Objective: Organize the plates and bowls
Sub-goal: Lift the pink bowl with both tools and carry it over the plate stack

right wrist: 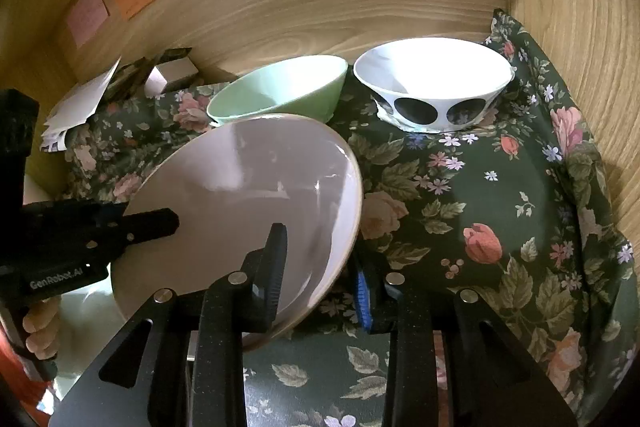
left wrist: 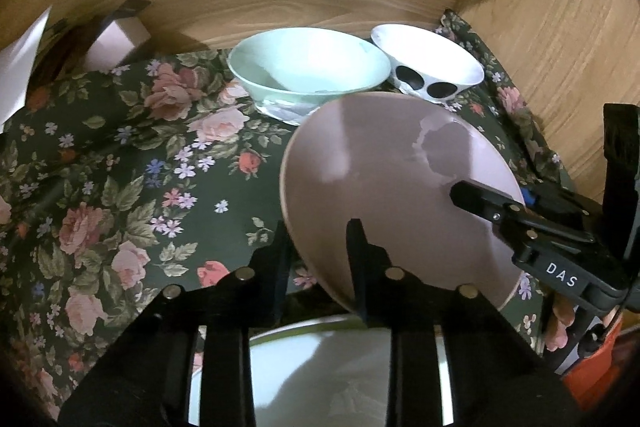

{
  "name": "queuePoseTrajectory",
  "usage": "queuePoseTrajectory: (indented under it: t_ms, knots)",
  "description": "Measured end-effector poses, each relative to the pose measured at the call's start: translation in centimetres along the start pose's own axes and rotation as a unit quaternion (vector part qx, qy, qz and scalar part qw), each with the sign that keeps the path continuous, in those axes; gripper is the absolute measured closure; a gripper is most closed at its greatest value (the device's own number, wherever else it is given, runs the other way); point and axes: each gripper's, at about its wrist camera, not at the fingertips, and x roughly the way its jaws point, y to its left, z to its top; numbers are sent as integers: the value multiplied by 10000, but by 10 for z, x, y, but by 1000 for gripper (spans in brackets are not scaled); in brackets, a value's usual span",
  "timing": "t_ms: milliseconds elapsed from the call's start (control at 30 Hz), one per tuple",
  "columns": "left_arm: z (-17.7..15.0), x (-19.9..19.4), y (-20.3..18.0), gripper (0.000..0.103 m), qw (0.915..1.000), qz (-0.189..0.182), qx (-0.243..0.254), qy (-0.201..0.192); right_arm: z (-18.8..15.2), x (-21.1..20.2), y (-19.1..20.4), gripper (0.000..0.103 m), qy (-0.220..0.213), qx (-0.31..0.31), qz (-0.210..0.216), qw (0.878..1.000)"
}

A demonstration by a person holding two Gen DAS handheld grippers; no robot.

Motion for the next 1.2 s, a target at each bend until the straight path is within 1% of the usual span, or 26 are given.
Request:
queuePoseTrajectory:
  t_ms: [167,300,467,667,933,1200]
  knots:
    - [1,0,-2,80,9999,88,-36,-43,0,0,2,76,-25,-60,-86,9999]
    - [1,-2,-3,80,9999,84,-100,-53,1,-2,2,76,-29,-21,-80,10000]
    - [0,-12,-7,80,9998,69,-115,-171,2,-14,4,76,-184,3,-86,9998]
    - [-2,-41,-8,80,9985,43,-205,-514,5,-32,15,76,-378,-83,-42,9992]
    - [-8,-76,-3,80,9956,79,-334,-873,6,-56,43,76,-647,-311,49,9974]
    - [-24,-111,10,80,9919,247,-459,-1156,2,-66,76,76,-711,-558,170,9958]
